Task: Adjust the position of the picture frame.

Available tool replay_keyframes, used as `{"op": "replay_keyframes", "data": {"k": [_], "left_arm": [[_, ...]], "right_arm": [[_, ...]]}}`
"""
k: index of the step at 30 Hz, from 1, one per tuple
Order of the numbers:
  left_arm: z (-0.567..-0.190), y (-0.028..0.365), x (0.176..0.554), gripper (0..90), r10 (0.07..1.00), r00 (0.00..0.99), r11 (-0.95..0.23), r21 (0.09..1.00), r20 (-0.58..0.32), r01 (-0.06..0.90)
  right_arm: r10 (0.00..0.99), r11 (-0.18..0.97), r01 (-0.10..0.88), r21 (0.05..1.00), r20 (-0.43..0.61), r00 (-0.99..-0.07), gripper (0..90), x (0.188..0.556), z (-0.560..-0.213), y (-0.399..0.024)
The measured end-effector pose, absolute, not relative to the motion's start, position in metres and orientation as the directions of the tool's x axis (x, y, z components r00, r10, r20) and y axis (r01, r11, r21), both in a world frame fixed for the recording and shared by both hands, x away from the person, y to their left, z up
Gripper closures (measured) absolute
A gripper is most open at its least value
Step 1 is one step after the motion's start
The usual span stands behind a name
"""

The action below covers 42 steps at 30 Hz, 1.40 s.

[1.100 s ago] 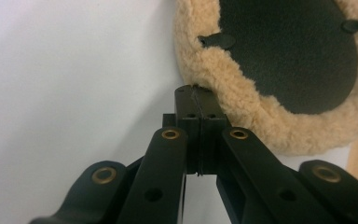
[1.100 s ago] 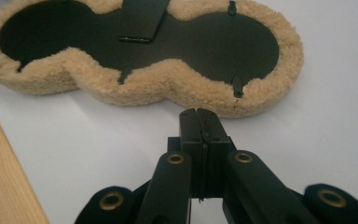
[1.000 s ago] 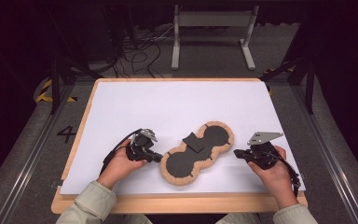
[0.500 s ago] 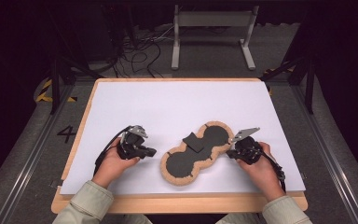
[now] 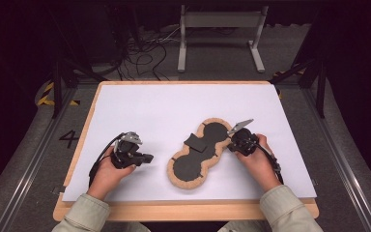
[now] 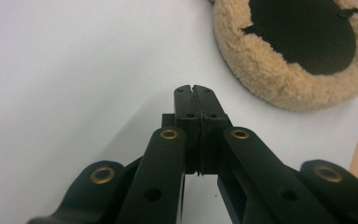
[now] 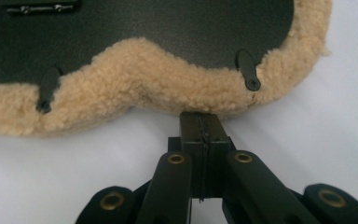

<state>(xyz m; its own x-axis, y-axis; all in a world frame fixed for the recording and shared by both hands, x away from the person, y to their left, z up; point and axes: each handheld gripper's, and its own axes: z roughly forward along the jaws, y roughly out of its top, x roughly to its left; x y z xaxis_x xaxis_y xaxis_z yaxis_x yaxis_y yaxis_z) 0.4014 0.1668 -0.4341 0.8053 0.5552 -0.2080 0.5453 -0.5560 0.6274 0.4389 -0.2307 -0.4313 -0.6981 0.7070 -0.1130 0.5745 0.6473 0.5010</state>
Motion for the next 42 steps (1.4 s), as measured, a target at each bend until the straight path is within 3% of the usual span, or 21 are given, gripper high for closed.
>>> {"op": "replay_keyframes", "data": {"k": [10,17,22,28,42], "left_arm": [[-0.439,0.175,0.393,89.5,0.574,0.791,-0.55,0.615,-0.213,0.565],[-0.441,0.169,0.389,90.0,0.575,0.792,-0.548,0.621,-0.206,0.56],[-0.45,0.149,0.39,90.0,0.56,0.797,-0.558,0.608,-0.226,0.564],[-0.452,0.125,0.389,90.0,0.539,0.824,-0.594,0.615,-0.175,0.519],[-0.453,0.089,0.387,90.0,0.429,0.872,-0.636,0.607,-0.235,0.477]], "right_arm": [[0.703,0.635,0.571,0.52,-0.083,-0.706,90.0,0.48,-0.433,-0.211],[0.696,0.645,0.553,0.528,-0.108,-0.71,90.0,0.486,-0.433,-0.203],[0.727,0.606,0.565,0.56,-0.102,-0.679,90.0,0.475,-0.426,-0.215],[0.736,0.567,0.549,0.614,-0.078,-0.672,90.0,0.452,-0.413,-0.233],[0.746,0.535,0.534,0.654,-0.069,-0.663,88.4,0.397,-0.403,-0.275]]}}
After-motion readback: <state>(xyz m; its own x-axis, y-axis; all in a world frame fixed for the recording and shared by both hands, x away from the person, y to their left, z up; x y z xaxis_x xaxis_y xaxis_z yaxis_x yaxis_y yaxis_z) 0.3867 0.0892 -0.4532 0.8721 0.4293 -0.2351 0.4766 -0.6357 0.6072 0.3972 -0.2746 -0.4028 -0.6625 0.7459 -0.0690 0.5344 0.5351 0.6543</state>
